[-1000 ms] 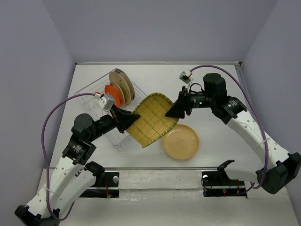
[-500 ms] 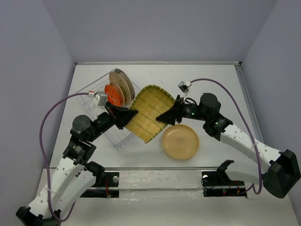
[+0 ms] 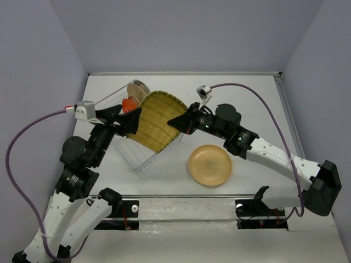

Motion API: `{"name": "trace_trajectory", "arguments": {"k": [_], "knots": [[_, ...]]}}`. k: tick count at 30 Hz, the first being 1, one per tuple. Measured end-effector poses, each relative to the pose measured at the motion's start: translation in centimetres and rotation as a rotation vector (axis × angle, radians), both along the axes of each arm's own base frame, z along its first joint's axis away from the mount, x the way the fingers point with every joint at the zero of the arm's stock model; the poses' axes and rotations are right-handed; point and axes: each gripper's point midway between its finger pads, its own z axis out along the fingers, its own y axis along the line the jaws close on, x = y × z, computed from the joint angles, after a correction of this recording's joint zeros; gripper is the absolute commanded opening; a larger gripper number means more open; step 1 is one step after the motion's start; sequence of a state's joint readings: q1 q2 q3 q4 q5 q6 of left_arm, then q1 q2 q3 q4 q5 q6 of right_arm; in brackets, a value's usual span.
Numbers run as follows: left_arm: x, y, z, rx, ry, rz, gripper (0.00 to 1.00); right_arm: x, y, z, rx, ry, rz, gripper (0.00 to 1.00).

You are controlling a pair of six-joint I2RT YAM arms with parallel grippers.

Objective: Load the plates into the dish rack

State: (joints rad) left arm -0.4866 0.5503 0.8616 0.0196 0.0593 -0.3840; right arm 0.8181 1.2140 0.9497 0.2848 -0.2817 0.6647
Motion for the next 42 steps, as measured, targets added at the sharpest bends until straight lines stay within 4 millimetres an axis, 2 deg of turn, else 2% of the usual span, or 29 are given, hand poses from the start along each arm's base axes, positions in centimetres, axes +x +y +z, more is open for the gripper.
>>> {"name": "trace_trajectory", "arguments": {"k": [4,6,8,10,12,17,20,25,31,39,42], "knots": [[-0.6,5.9,3.8,-0.046,-0.096,0.277,0.99,3.1,3.4,1.5,-0.057,-0.009,-0.144,0.07],[-1.9,8.3,5.1,-0.085,-0.142,0.364,0.99,5.2,6.2,1.9,-0.106,-0.026,-0.258,0.07],[-3.1,10.3,5.7,-0.122,-0.177,0.431,0.99,6.4,8.0,1.1,-0.163,-0.033,-0.340,0.07],[-3.2,11.2,4.9,-0.128,-0.176,0.476,0.99,7.9,9.9,0.3,-0.232,-0.057,-0.425,0.07],[-2.8,11.4,3.7,-0.113,-0.156,0.496,0.99,8.7,11.0,-0.5,-0.277,-0.070,-0.474,0.07],[-2.1,11.2,1.1,-0.078,-0.115,0.513,0.99,11.3,14.3,-4.1,-0.425,-0.134,-0.629,0.07],[-2.7,11.5,1.1,-0.086,-0.133,0.512,0.99,13.0,16.2,-5.7,-0.495,-0.192,-0.703,0.07],[-3.8,12.2,2.2,-0.121,-0.176,0.512,0.99,14.9,17.5,-8.2,-0.589,-0.256,-0.776,0.07],[-3.9,12.2,2.3,-0.116,-0.186,0.510,0.99,15.9,18.0,-8.7,-0.624,-0.296,-0.817,0.07],[-4.0,12.2,2.2,-0.110,-0.190,0.509,0.99,16.1,17.6,-6.9,-0.629,-0.338,-0.858,0.07],[-4.0,12.1,2.2,-0.109,-0.191,0.507,0.99,16.2,17.6,-7.0,-0.632,-0.342,-0.863,0.07]]}}
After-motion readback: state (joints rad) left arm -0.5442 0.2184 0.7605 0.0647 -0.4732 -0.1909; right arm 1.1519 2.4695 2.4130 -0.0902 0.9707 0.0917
